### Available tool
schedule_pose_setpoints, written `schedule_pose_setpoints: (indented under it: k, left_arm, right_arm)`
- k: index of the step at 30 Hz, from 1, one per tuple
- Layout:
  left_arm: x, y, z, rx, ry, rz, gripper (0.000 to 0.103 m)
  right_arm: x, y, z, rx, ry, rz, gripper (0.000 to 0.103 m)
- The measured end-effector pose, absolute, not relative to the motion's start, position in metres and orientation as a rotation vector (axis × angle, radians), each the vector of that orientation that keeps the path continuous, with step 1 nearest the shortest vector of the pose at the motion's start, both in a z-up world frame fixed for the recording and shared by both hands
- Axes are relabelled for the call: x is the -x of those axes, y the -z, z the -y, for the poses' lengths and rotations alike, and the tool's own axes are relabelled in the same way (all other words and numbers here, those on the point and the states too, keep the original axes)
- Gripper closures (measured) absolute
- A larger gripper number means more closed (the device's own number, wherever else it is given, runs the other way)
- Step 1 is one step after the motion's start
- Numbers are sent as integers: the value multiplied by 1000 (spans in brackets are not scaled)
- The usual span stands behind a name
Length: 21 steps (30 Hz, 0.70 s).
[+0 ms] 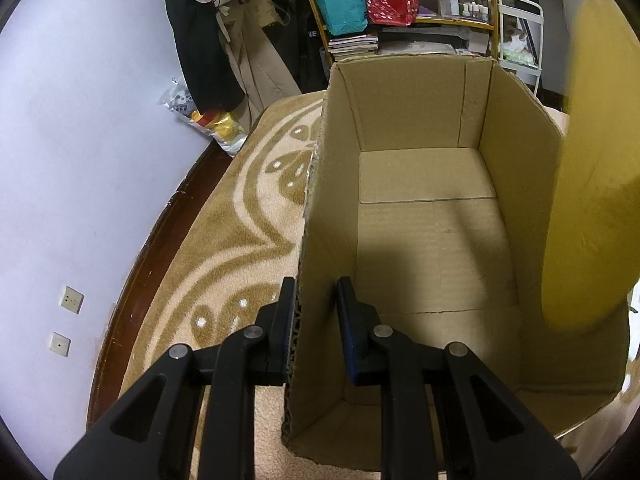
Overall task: Organize rigid objects
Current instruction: 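Carry the surfboard toy over the box and release it inside with the right gripper, then move the right gripper to the white charger block and grasp it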
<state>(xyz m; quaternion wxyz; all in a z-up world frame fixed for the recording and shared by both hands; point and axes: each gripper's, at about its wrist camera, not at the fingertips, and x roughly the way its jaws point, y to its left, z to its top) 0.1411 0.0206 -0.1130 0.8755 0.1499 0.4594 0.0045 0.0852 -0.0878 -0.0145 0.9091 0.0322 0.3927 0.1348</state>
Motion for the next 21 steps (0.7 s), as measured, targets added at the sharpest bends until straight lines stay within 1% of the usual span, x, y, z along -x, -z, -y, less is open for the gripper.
schedule_pose_setpoints:
  k: [6, 7, 9, 10, 11, 12, 13, 14, 15, 17, 19, 21]
  left_arm:
    - [-142, 115, -20, -320, -6, -961, 84]
    - [-142, 114, -22, -308, -5, -964, 84]
    - [-143, 114, -23, -295, -6, -969, 84]
    - [-144, 114, -24, -292, -7, -970, 84]
    - [-144, 114, -25, -290, -5, -970, 84]
    - [-143, 114, -24, -289, -5, -969, 84]
    - [-143, 114, -24, -292, -5, -966, 84]
    - [-142, 114, -24, -295, -4, -965, 84]
    - [-142, 114, -23, -296, -5, -966, 84]
    - [-141, 114, -23, -296, -5, -966, 84]
    - [-141, 114, -23, -291, -4, -967, 84]
    - [-141, 114, -23, -287, -3, -969, 84]
  right_arm:
    - [-88, 9, 101, -87, -236, -800, 93]
    - [-87, 9, 104, -87, -224, -800, 90]
    - [-86, 8, 110, -74, -188, -798, 75]
    - [-86, 7, 112, -68, -175, -794, 64]
    - [-85, 7, 115, -62, -159, -789, 57]
    - [-85, 7, 120, -58, -139, -784, 54]
    - [-84, 7, 123, -59, -127, -783, 48]
    - [-84, 7, 127, -66, -112, -784, 38]
    - [-84, 8, 132, -78, -99, -784, 34]
    - [-84, 11, 143, -106, -73, -786, 21]
    - [-85, 15, 153, -114, -49, -798, 12]
    - [-84, 20, 161, -114, -32, -811, 8]
